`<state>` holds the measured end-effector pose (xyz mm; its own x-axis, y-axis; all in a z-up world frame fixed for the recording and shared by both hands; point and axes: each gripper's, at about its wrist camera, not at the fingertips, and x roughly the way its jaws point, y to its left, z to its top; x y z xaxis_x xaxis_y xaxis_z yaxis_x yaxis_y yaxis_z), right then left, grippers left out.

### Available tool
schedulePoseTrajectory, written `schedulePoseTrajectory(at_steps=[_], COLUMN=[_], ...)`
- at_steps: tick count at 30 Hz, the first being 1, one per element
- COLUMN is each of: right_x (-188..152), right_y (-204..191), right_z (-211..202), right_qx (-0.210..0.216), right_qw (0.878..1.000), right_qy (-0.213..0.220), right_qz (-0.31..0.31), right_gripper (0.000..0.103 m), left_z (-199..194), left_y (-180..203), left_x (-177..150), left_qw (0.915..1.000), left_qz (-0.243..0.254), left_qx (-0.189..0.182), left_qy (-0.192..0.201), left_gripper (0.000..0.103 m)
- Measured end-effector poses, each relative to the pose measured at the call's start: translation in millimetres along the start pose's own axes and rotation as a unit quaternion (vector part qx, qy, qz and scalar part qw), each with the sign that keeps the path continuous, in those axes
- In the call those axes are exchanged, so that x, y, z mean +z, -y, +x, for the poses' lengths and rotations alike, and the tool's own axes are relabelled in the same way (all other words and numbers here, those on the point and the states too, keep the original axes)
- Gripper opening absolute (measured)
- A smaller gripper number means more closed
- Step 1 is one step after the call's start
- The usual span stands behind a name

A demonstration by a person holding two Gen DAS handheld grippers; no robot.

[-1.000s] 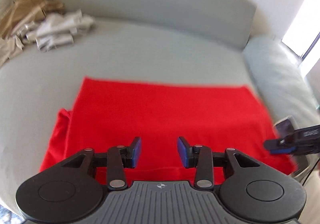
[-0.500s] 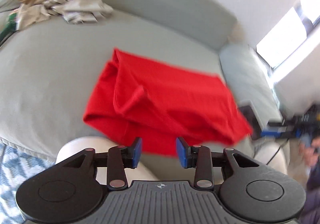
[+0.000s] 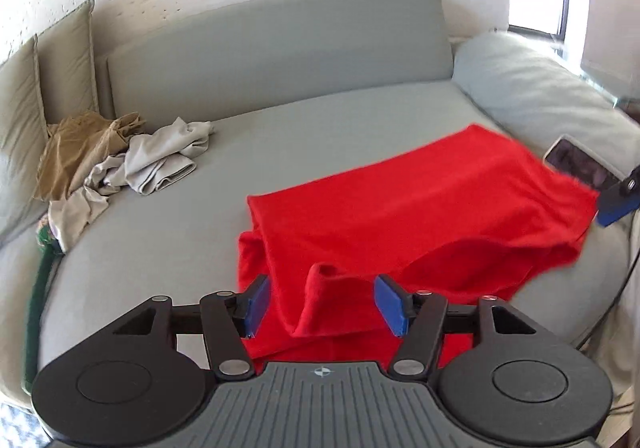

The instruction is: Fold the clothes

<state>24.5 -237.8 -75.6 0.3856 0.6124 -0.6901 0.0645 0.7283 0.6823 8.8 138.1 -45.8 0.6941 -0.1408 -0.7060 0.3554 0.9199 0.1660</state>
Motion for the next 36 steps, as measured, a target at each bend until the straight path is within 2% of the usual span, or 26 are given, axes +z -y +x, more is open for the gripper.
schedulePoseTrajectory(at_steps=[2,5,7,8,9,10,11,12,14,15,16,19,22,24,25,26,27,28,30,32,35,36], right_x=[-6.7,-16.7,-22.6,-24.0,-25.5,-26.7,-27.9,-29.0,-31.3,-32.2,-33.1,-34.7,-33.7,-30.0,-27.3,-23.9,-19.7,-15.3,-4.9,2.8,0.1,-7.2], right_y=[3.1,7.6,9.2,7.4,6.5,7.0,8.5,10.0,14.6,17.3,19.8,21.0,13.8,4.3,-0.4,-5.0,-9.0,-11.7,-14.5,-12.2,-8.4,-8.3], right_z=[-1.6,-3.9,-5.6,-7.3,-9.6,-12.2,-14.9,-17.6,-21.7,-22.4,-22.1,-18.1,-18.6,-22.0,-24.6,-27.1,-28.7,-27.3,-17.3,0.5,26.9,29.8], right_qx=[0.0,0.0,0.0,0.0,-0.001,-0.001,-0.001,0.0,0.006,0.01,0.014,0.025,0.021,0.01,-0.001,-0.016,-0.033,-0.049,-0.081,-0.103,-0.154,-0.173], right_qw=[1.0,1.0,1.0,1.0,1.0,1.0,1.0,1.0,1.0,1.0,1.0,0.999,0.999,1.0,0.999,0.998,0.996,0.994,0.988,0.984,0.971,0.964], right_qy=[-0.004,-0.01,-0.014,-0.014,-0.013,-0.012,-0.012,-0.011,-0.011,-0.013,-0.017,-0.029,-0.027,-0.009,0.006,0.022,0.036,0.047,0.062,0.059,0.046,0.032], right_qz=[0.0,0.0,-0.001,-0.005,-0.007,-0.006,-0.005,-0.003,0.005,0.01,0.016,0.021,0.002,-0.023,-0.038,-0.055,-0.072,-0.087,-0.116,-0.133,-0.177,-0.197], right_gripper=[0.056,0.057,0.057,0.058,0.059,0.061,0.063,0.063,0.065,0.065,0.065,0.066,0.066,0.066,0.063,0.055,0.05,0.041,0.038,0.038,0.038,0.037], left_z=[8.7,24.6,38.6,44.8,48.4,48.4,44.0,37.2,21.0,12.8,4.7,-17.3,-34.2,-35.0,-34.1,-33.3,-28.4,-17.5,8.6,37.3,70.8,71.5], left_y=[-5.1,-9.4,-9.5,-8.5,-8.3,-9.1,-9.6,-10.4,-11.6,-11.9,-12.3,-23.8,-39.5,-44.7,-46.7,-48.6,-46.4,-35.8,-6.5,34.4,92.1,103.2], left_x=[0.4,9.7,15.3,16.7,16.7,15.0,11.9,8.1,-3.8,-10.5,-17.3,-33.8,-36.3,-28.4,-23.7,-18.9,-14.2,-8.5,4.1,12.9,11.6,8.0], left_qw=[0.9999,0.9974,0.9957,0.9946,0.9931,0.991,0.9893,0.9882,0.986,0.9859,0.986,0.9856,0.9911,0.9894,0.9856,0.98,0.9721,0.9666,0.9609,0.9677,0.983,0.9867], left_qz=[-0.005,-0.03,-0.031,-0.029,-0.025,-0.019,-0.01,0.0,0.033,0.048,0.062,0.054,-0.007,-0.08,-0.119,-0.158,-0.191,-0.208,-0.224,-0.198,-0.115,-0.089], left_qx=[-0.015,-0.065,-0.087,-0.096,-0.108,-0.125,-0.139,-0.148,-0.157,-0.151,-0.142,-0.138,-0.122,-0.12,-0.12,-0.12,-0.132,-0.145,-0.16,-0.155,-0.133,-0.119], left_qy=[0.003,0.009,-0.009,-0.025,-0.038,-0.044,-0.044,-0.041,-0.044,-0.053,-0.062,-0.081,-0.053,-0.019,-0.001,0.017,0.032,0.036,0.033,0.013,-0.053,-0.067], left_gripper=[0.054,0.059,0.058,0.051,0.029,0.014,0.008,0.008,0.01,0.017,0.016,0.017,0.025,0.037,0.039,0.039,0.039,0.039,0.038,0.037,0.035,0.035])
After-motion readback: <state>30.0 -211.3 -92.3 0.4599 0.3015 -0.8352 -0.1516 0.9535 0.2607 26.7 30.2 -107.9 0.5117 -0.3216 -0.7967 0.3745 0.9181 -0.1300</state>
